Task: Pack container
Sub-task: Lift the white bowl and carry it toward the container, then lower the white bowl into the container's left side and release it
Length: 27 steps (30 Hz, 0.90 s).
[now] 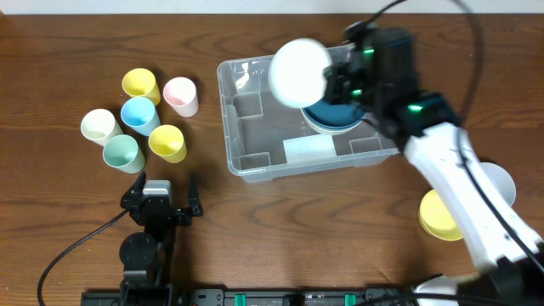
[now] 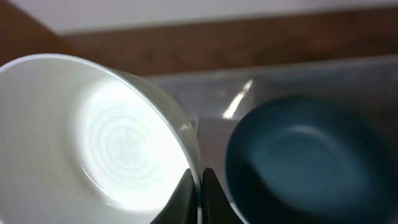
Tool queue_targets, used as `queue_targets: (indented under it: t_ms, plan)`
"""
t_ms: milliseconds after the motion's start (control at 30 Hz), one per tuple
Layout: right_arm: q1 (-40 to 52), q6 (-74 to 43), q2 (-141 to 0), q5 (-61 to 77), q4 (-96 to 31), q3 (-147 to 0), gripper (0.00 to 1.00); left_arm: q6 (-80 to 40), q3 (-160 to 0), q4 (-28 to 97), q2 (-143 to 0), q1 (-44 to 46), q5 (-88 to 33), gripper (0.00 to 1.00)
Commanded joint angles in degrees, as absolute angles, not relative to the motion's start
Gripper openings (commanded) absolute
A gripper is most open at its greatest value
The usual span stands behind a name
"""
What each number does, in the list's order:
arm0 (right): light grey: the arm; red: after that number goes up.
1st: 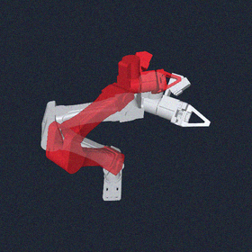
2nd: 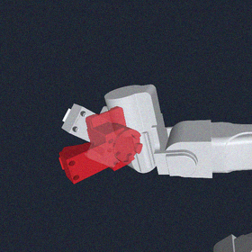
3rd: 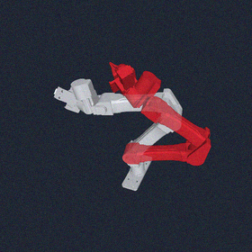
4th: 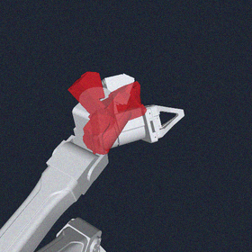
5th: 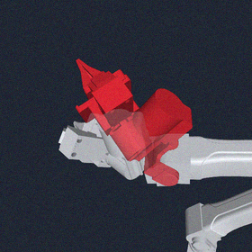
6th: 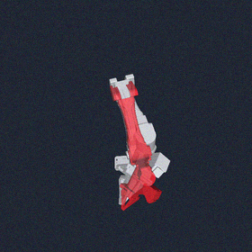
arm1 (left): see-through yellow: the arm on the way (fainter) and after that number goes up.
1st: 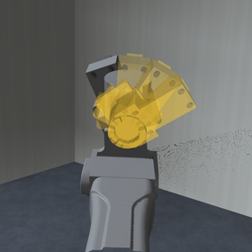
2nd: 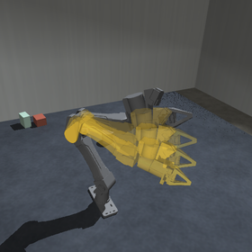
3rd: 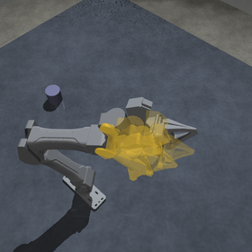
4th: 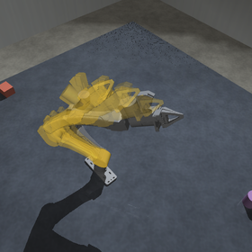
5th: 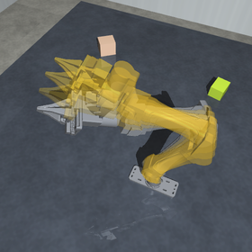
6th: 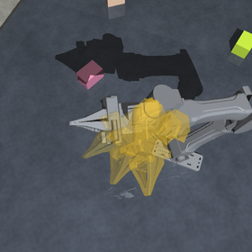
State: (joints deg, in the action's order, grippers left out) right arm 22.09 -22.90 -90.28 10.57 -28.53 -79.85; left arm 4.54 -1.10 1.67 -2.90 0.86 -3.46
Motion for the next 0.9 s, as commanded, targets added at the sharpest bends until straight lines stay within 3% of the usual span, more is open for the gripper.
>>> queue_targets:
  t_ms: [0, 400, 867]
  plan:
    - [25.1, -23.5, -94.9, 7.5, -27.6, -81.2, 0.01, 4.7, -0.3, 3.8, -2.9, 0.9, -3.6, 0.98]
    - [29.3, -22.7, -108.3, 7.3, -21.3, -81.3, 0.01, 4.7, -0.3, 3.8, -2.9, 0.9, -3.6, 0.98]
    - [29.5, -20.8, -114.4, 3.0, -16.3, -81.3, 0.01, 4.7, -0.3, 3.8, -2.9, 0.9, -3.5, 0.98]
